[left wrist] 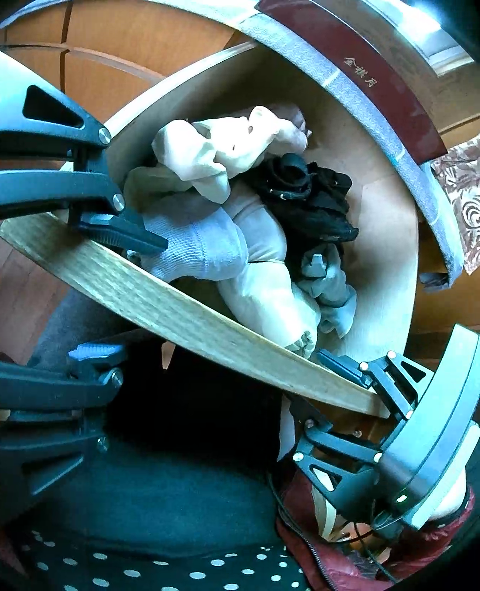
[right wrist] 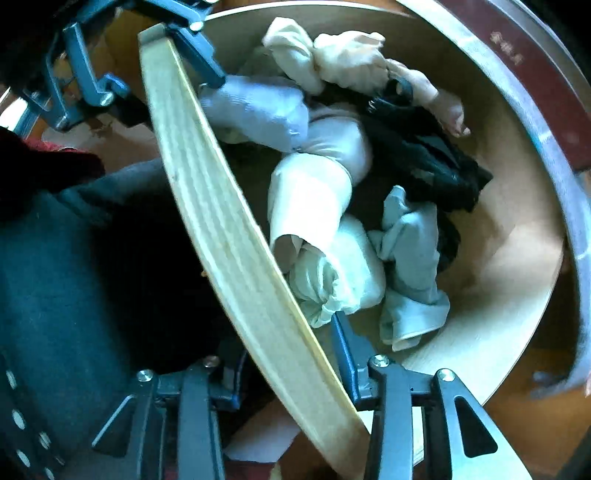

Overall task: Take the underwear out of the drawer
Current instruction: 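Pull the drawer open with both tools gripping its edge, then reach the left tool into the drawer and grasp a cream rolled sock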

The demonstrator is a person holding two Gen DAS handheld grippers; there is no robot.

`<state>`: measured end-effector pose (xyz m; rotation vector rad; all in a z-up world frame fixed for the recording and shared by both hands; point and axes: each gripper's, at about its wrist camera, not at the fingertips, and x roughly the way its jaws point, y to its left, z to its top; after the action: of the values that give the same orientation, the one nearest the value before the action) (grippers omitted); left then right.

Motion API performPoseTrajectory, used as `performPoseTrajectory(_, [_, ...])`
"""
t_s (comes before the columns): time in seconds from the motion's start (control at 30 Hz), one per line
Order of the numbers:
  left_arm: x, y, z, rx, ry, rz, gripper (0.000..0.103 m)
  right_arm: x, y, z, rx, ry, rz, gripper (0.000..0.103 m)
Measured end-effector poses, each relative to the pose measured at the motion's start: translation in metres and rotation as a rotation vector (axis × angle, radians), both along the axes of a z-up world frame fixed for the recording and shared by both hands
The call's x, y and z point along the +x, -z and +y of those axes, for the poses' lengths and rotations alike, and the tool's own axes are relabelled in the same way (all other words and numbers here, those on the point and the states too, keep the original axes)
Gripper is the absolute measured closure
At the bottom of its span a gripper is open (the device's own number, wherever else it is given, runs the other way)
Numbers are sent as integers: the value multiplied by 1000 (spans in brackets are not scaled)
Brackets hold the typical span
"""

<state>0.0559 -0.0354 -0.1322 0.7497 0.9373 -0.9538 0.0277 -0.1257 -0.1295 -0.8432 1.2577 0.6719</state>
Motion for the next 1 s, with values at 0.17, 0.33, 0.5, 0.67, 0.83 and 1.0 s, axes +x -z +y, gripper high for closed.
performPoseTrajectory(0.17, [-20,16,1,51,57,95,70,-22,-2,11,32,-76,99,64])
performPoseTrajectory(0.33, [-21,16,2,27,21,86,68,-22,-9,13,96,-51,66,72])
performPoseTrajectory(0.5, [-23,15,2,16,-2,76,65,-28,-3,15,82,-97,12,70])
performPoseTrajectory(0.67, [-22,13,5,-11,-46,82,62,-24,-2,4,165,-13,36,63])
performPoseTrajectory(0.83, [-15,7,13,-51,-61,137,61,0,-22,-21,379,86,152,46])
performPoseTrajectory(1.0, [-9,-6,22,-173,-77,252,60,10,-33,-40,507,124,195,42])
